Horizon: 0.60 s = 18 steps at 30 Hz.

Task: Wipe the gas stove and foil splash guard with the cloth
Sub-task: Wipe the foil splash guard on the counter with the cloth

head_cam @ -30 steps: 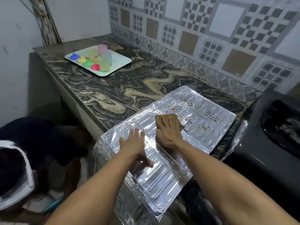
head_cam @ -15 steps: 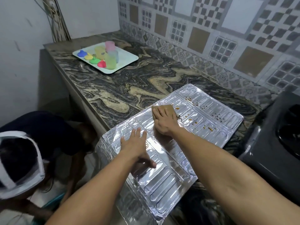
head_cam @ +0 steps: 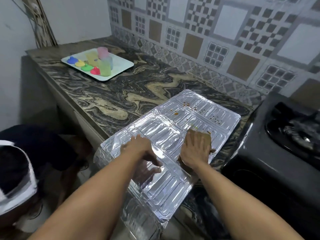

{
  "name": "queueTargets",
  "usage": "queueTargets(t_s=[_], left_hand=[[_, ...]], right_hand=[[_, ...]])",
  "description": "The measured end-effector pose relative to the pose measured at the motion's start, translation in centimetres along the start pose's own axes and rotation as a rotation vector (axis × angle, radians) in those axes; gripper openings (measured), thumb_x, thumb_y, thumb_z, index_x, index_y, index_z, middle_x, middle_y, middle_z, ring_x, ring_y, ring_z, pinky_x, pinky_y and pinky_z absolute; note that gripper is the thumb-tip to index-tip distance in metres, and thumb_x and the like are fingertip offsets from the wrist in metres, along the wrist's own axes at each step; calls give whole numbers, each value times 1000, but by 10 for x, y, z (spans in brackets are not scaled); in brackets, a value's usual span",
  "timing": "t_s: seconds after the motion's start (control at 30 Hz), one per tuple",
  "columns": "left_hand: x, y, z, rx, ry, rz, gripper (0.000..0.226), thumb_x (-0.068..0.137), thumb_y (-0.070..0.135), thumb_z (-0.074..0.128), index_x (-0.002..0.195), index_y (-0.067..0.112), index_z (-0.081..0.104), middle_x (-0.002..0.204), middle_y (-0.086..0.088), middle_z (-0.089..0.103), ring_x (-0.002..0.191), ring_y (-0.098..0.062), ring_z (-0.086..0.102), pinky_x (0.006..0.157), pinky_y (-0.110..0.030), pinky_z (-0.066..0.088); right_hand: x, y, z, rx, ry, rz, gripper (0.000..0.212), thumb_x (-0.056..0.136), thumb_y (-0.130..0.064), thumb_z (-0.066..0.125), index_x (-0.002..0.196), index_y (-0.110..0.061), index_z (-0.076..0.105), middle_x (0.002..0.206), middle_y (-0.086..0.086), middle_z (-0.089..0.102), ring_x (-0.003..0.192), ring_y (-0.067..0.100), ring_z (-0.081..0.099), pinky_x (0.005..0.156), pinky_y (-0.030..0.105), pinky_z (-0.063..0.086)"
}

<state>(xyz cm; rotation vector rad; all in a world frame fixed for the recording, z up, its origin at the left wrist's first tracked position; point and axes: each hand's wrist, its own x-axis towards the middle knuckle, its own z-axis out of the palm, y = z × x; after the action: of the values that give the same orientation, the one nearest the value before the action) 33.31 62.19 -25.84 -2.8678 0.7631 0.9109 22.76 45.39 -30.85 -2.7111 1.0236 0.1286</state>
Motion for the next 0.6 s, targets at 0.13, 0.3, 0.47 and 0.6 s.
queueTargets(t_s=[0.13,0.3,0.47,0.6], left_hand=[[-2,11,-25,162,213,-44,100,64,81,60,136,13,46,142,-10,49,134,-34,41,110,-66,20],[23,-4,-11,55,175,-1,136,58,81,66,154,10,3,162,-14,-1,148,-35,3,115,-62,11],[39,-18,-4,-67,63,19,147,53,78,72,153,13,-13,159,-4,-23,148,-28,-16,113,-66,2],[42,-18,-3,-72,71,31,146,51,77,73,154,14,-11,160,-5,-20,148,-29,-14,112,-66,1]], right_hand=[[-14,-9,1,-13,11,-95,59,99,-45,22,153,-28,5,162,1,6,148,28,2,116,55,1],[-48,-21,1,4,-58,-152,64,97,-55,21,153,-34,-2,163,-2,-3,147,33,-3,116,58,-1],[-42,-19,5,16,16,-69,67,96,-56,19,154,-31,-3,163,-2,1,147,27,0,114,55,6],[-1,-8,-1,-36,30,156,71,96,-57,12,154,-22,-7,162,8,-9,147,34,-16,114,58,-14]])
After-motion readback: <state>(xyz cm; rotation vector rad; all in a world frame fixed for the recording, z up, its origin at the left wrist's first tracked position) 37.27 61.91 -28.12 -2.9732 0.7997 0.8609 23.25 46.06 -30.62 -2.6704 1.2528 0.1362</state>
